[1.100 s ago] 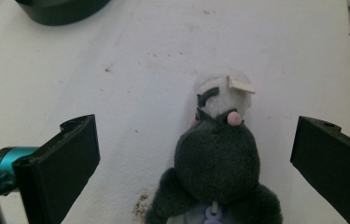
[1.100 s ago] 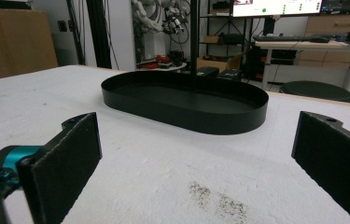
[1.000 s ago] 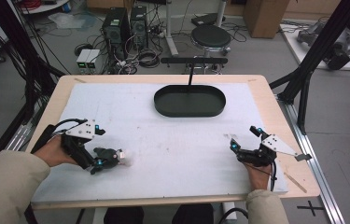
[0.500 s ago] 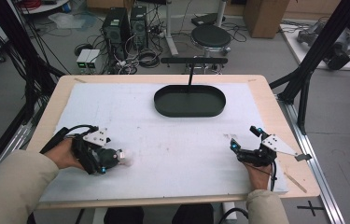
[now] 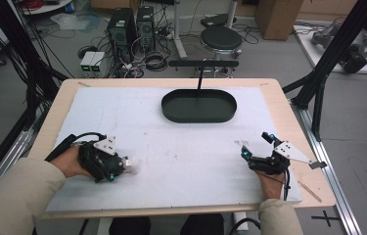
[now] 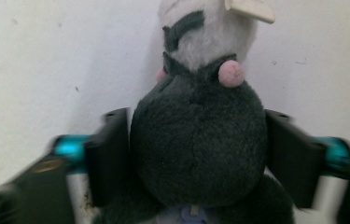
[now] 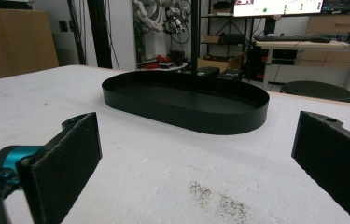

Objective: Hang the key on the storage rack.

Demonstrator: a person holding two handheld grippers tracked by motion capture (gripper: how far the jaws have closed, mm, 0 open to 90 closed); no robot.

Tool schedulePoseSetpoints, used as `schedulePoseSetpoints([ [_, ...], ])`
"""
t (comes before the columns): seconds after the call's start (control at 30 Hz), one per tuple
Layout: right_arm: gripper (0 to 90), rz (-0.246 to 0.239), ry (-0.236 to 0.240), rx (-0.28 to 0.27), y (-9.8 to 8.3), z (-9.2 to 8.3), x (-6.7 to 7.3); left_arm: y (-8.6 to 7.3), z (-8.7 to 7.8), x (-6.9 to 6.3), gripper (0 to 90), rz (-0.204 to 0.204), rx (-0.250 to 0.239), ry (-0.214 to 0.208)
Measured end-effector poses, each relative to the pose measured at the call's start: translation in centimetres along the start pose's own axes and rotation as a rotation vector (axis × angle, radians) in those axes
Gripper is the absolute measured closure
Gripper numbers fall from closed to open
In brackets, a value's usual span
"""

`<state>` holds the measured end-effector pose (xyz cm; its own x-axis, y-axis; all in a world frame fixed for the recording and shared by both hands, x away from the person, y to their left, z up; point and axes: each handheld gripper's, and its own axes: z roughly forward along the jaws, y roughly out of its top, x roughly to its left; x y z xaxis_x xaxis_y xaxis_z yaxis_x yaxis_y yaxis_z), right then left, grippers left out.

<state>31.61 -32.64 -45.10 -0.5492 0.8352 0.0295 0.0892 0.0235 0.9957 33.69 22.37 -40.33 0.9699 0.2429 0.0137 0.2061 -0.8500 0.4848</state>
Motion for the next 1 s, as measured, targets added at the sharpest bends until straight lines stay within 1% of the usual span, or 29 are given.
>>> schedulePoseSetpoints([
  [0.03, 0.6, 0.008, 0.0, 0.0, 0.0, 0.0, 0.0, 0.0, -0.1, 0.0, 36.8, -0.001, 0.0, 0.001],
  [0.1, 0.6, 0.006, 0.0, -0.001, 0.0, 0.0, 0.0, 0.0, -0.1, 0.0, 38.2, 0.0, -0.005, 0.007],
  [0.13, 0.6, 0.004, 0.0, 0.0, 0.0, 0.0, 0.0, 0.0, -0.2, 0.0, 41.3, 0.009, -0.002, 0.005],
  [0.17, 0.6, 0.001, 0.001, 0.001, 0.0, 0.0, 0.0, 0.0, -0.2, -0.1, 42.2, 0.01, -0.01, 0.014],
  [0.2, 0.6, 0.001, 0.001, 0.001, 0.0, 0.0, 0.0, -0.1, -0.2, -0.1, 43.1, 0.016, -0.009, 0.012],
  [0.23, 0.6, 0.004, 0.0, 0.002, 0.0, 0.0, 0.0, -0.1, -0.2, -0.2, 43.7, 0.022, -0.019, 0.021],
  [0.3, 0.6, 0.001, 0.001, 0.001, 0.0, 0.0, 0.0, -0.2, -0.3, -0.1, 44.9, 0.029, -0.02, 0.022],
  [0.43, 0.6, 0.007, 0.002, 0.0, 0.0, 0.0, 0.0, -0.3, -0.3, -0.1, 45.4, 0.025, -0.035, 0.037],
  [0.47, 0.6, 0.007, 0.002, 0.0, 0.0, 0.0, 0.0, -0.3, -0.4, 0.0, 45.7, 0.031, -0.038, 0.043],
  [0.53, 0.6, 0.007, 0.001, -0.001, 0.0, 0.0, 0.0, -0.2, -0.6, -0.1, 46.3, 0.023, -0.056, 0.046],
  [0.63, 0.6, 0.006, 0.005, -0.003, 0.0, 0.0, -0.1, 0.2, -1.1, -0.1, 47.3, 0.027, -0.104, 0.058],
  [0.67, 0.6, 0.002, 0.009, -0.003, 0.0, 0.0, -0.1, 0.6, -1.7, -0.1, 47.4, 0.028, -0.113, 0.059],
  [0.7, 0.6, 0.002, 0.009, -0.003, 0.0, 0.0, -0.1, 0.6, -1.7, -0.1, 47.5, 0.028, -0.113, 0.059],
  [0.73, 0.6, -0.013, 0.015, 0.019, 0.1, 0.1, 0.2, 0.9, -2.0, -0.1, 47.6, 0.038, -0.125, 0.064],
  [0.77, 0.6, -0.008, 0.026, 0.036, 0.2, 0.3, 0.2, 1.2, -2.4, -0.2, 47.6, 0.045, -0.132, 0.067],
  [0.8, 0.6, 0.005, 0.046, 0.058, 0.3, 0.5, 0.2, 1.7, -3.1, -0.1, 47.7, 0.059, -0.151, 0.07],
  [0.83, 0.6, 0.015, 0.057, 0.074, 0.5, 0.6, 0.2, 1.7, -3.1, -0.1, 47.7, 0.059, -0.151, 0.07],
  [0.87, 0.6, 0.012, 0.07, 0.073, 0.7, 0.7, 0.1, 2.0, -3.4, -0.1, 47.7, 0.058, -0.167, 0.075],
  [0.9, 0.6, 0.012, 0.07, 0.073, 0.7, 0.7, 0.1, 2.3, -3.7, 0.0, 47.7, 0.058, -0.171, 0.075],
  [0.93, 0.6, 0.021, 0.098, 0.077, 1.3, 0.8, 0.2, 2.5, -4.0, 0.1, 47.7, 0.059, -0.176, 0.08],
  [0.97, 0.6, 0.02, 0.108, 0.079, 1.6, 0.8, 0.2, 2.8, -4.2, 0.2, 47.7, 0.06, -0.186, 0.083],
  [1.0, 0.6, 0.02, 0.108, 0.079, 1.6, 0.8, 0.2, 3.1, -4.4, 0.3, 47.7, 0.063, -0.192, 0.088],
])
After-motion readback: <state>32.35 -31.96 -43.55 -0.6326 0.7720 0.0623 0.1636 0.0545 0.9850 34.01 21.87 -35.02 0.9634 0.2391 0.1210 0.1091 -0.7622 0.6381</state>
